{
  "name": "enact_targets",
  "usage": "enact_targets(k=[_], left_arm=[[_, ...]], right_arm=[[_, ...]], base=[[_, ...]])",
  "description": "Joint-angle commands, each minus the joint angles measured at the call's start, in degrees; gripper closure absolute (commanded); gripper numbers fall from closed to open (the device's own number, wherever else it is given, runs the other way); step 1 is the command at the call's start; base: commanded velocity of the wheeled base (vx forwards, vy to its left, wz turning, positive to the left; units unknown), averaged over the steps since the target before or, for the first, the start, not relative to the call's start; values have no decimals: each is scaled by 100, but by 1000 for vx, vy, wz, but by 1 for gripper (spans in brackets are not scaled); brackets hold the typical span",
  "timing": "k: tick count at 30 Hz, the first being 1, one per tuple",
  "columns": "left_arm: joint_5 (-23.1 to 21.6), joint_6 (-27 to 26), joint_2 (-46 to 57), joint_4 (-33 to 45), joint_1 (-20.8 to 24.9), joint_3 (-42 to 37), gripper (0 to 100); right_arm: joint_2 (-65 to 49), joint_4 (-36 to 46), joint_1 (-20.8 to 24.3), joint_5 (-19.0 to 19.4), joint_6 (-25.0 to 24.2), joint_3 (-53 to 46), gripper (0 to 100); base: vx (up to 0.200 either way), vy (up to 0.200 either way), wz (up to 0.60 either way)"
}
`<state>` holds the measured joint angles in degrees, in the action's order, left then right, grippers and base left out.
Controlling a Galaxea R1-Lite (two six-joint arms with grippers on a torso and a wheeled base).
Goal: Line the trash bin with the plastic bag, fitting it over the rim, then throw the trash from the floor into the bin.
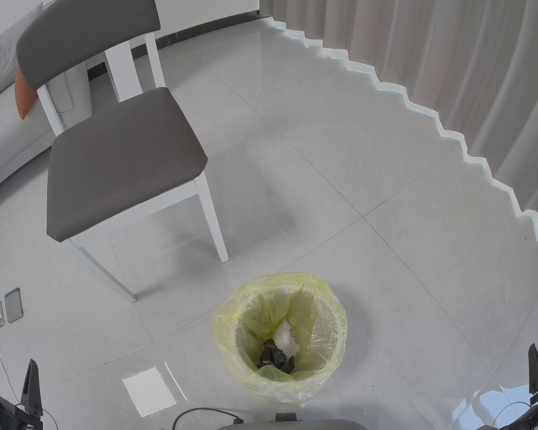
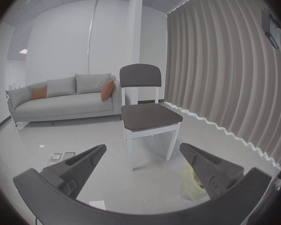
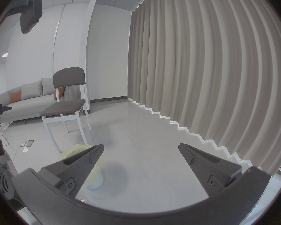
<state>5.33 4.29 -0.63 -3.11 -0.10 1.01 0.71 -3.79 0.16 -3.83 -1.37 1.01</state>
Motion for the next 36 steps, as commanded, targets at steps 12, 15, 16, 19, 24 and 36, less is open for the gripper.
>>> enact_targets(k=[12,15,16,19,24,36], left_arm=[[1348,336,55,-32,1,-101,0],[1489,476,46,-49,-8,-101,0],[1559,459,55,-58,-8,-101,0],[1612,441,55,-58,-8,-101,0],[1621,432,55,-49,1,-101,0],[1568,371,55,-41,1,-101,0]], right_arm=[[-71,282,2,910,-215,4,0],[-71,-104,2,734,172,-101,0],[-71,-210,2,629,295,-101,0],[-71,-289,2,444,339,-101,0],[-71,388,2,102,-92,-101,0],[-71,379,2,207,-30,-101,0]], base=[[0,0,0],[0,0,0],[0,0,0],[0,0,0],[0,0,0],[0,0,0]])
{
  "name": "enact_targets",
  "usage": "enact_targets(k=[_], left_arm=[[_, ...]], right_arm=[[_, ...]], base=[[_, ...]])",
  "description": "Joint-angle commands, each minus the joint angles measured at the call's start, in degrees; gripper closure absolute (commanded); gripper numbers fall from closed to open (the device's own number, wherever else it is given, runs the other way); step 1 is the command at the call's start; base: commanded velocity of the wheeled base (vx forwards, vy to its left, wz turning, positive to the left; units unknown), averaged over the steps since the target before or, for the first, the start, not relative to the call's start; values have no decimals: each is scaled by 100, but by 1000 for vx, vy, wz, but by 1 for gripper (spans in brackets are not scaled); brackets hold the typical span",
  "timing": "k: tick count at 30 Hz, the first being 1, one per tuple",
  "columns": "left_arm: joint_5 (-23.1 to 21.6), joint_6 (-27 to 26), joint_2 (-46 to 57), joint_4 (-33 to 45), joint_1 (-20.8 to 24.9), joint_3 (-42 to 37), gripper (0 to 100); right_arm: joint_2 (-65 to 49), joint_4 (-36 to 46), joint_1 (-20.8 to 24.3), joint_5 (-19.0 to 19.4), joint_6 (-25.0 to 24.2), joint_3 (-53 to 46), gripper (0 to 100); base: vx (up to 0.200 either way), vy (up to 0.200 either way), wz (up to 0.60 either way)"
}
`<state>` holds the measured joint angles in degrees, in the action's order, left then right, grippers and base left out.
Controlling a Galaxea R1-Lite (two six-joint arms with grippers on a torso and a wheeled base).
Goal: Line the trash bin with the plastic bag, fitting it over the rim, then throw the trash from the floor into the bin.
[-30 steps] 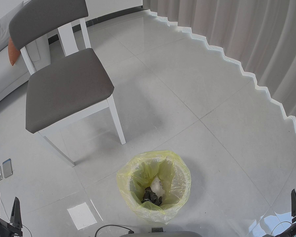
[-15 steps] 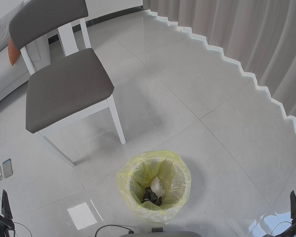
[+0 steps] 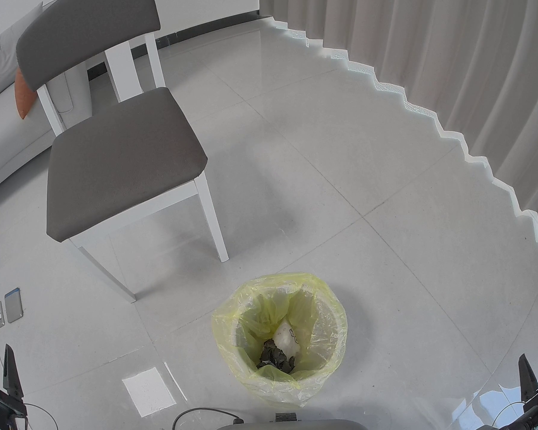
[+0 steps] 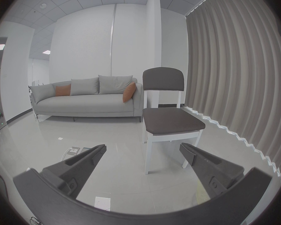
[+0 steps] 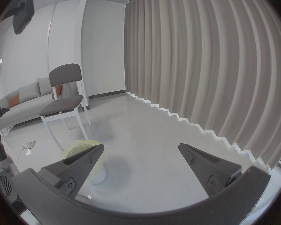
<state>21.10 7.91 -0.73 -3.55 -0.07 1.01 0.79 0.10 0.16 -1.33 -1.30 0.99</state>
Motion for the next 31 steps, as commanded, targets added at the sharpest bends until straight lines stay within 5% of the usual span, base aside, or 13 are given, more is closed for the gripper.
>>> enact_targets(k=[1,8,18,31], left_arm=[[-27,-44,64,-6,-1,-101,0],[-396,-220,64,3,-1,-101,0],[-1970,-756,56,592,-1,-22,0],[-1890,-589,56,407,7,-57,0]], right_arm=[[-79,-10,2,-96,-63,-99,0],[-79,-1,2,-25,113,-99,0],[-79,-1,2,54,166,-99,0],[-79,-10,2,19,7,-99,0]], base=[[0,0,0],[0,0,0],[0,0,0],[0,0,0]])
